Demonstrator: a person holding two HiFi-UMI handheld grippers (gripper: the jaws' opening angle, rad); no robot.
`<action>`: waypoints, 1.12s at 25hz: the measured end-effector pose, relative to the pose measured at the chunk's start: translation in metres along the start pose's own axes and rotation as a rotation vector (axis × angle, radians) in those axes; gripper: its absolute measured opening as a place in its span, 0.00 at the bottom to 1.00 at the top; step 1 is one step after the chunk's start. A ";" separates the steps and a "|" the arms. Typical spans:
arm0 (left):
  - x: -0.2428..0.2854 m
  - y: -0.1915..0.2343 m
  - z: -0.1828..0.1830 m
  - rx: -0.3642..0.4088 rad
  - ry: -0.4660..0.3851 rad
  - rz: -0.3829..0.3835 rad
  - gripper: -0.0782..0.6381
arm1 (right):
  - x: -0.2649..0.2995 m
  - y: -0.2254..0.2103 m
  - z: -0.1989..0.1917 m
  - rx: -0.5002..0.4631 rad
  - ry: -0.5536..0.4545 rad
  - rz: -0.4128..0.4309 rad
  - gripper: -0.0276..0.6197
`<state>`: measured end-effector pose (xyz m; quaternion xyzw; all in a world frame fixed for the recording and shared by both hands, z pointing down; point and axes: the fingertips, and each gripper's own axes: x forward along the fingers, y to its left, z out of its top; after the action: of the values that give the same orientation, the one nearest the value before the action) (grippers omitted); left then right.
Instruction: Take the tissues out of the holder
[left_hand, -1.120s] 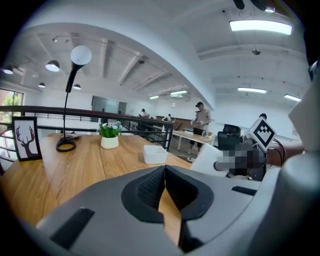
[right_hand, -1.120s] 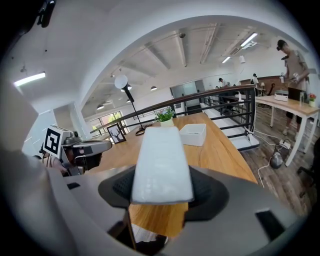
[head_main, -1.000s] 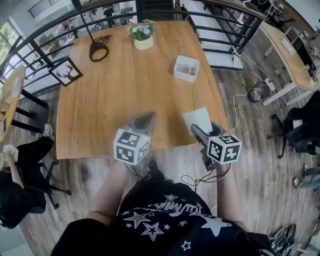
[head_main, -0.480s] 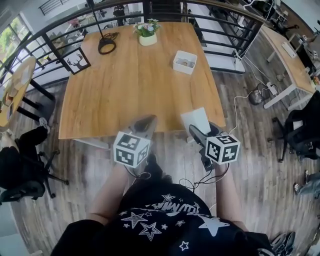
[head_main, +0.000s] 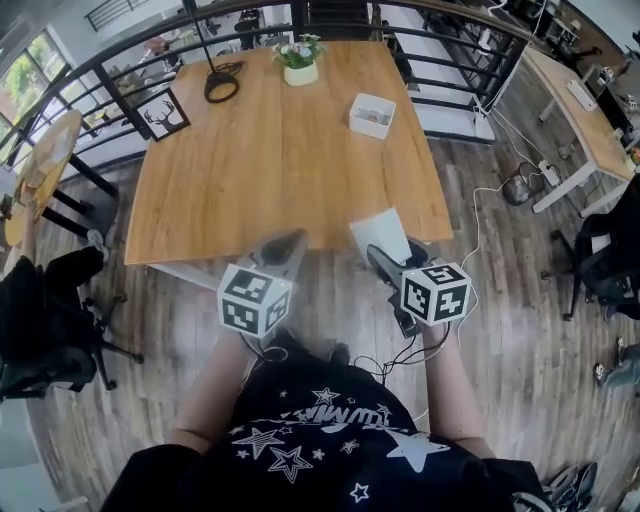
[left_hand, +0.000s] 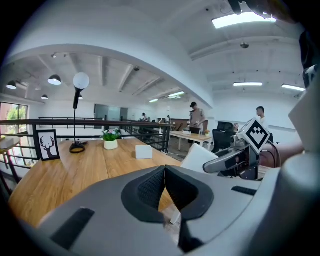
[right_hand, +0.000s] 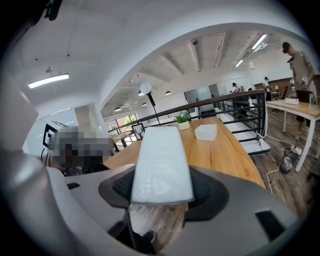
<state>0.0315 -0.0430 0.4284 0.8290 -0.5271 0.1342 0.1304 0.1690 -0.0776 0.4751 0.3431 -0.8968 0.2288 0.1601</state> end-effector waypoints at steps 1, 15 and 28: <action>-0.001 0.000 0.001 -0.001 -0.005 -0.010 0.13 | 0.000 0.002 0.001 -0.001 -0.003 -0.002 0.46; -0.048 0.041 0.013 0.023 -0.062 -0.155 0.13 | 0.024 0.081 0.025 -0.029 -0.055 -0.078 0.46; -0.109 0.064 -0.006 0.047 -0.075 -0.226 0.13 | 0.020 0.154 0.006 -0.048 -0.056 -0.162 0.46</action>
<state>-0.0720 0.0242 0.3998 0.8904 -0.4313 0.0998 0.1053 0.0479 0.0100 0.4328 0.4170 -0.8754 0.1838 0.1610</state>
